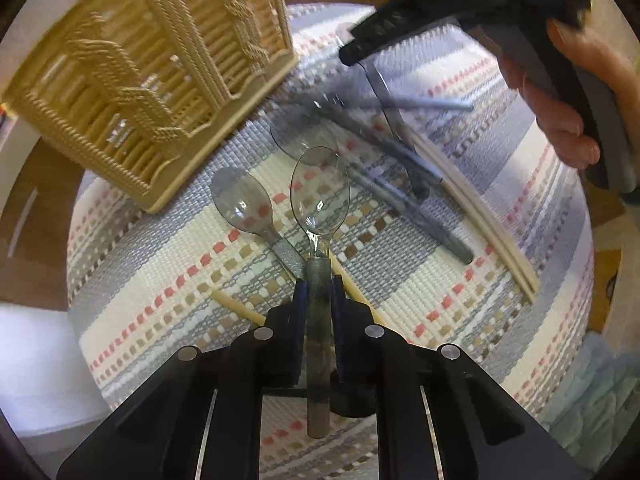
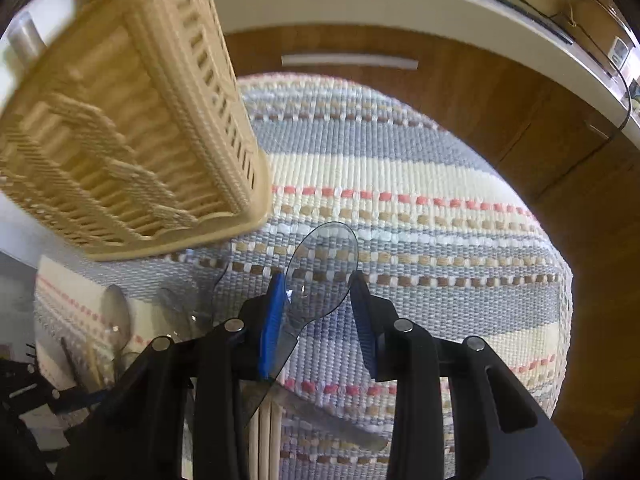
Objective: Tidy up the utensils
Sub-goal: 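Carry both clear spoons over the beige caddy and open both tools to drop them in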
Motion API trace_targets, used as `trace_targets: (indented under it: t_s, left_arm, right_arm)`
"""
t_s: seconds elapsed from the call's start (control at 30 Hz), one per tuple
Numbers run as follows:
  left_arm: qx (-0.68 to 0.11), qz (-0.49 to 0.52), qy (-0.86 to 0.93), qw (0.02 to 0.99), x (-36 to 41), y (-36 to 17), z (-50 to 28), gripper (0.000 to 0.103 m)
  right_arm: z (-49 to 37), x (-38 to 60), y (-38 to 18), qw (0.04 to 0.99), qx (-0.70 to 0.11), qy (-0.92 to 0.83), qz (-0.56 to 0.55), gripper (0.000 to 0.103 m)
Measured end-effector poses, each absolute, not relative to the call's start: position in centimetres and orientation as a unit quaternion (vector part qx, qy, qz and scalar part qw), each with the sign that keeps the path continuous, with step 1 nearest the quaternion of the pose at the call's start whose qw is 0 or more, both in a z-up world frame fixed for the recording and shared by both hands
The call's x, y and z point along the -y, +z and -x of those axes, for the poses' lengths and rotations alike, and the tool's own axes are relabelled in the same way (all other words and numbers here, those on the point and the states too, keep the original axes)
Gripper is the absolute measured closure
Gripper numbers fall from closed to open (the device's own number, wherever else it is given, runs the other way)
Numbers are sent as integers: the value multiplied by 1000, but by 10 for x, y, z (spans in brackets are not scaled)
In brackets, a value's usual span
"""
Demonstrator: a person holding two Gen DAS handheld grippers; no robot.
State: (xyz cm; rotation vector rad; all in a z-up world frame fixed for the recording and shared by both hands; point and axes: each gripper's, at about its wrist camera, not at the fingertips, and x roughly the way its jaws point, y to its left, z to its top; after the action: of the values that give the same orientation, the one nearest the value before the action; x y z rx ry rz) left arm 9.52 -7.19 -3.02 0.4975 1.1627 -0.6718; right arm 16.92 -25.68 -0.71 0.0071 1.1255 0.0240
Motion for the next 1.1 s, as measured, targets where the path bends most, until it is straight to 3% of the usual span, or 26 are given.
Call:
trace_targets:
  t_s: [0.47, 0.8, 0.97, 1.1]
  left_arm:
    - [-391, -60, -365, 842, 26, 84, -76, 93]
    - [-240, 42, -327, 913, -4, 168, -112, 93]
    - [-186, 62, -292, 936, 3, 180, -138, 93]
    - [-156, 66, -252, 953, 16, 162, -160, 93]
  right_arm:
    - [-91, 267, 98, 932, -336, 137, -16, 73]
    - [-100, 264, 174, 945, -234, 216, -73, 73]
    - [-114, 262, 210, 960, -177, 195, -99, 73]
    - [-130, 247, 210, 980, -146, 121, -59, 73]
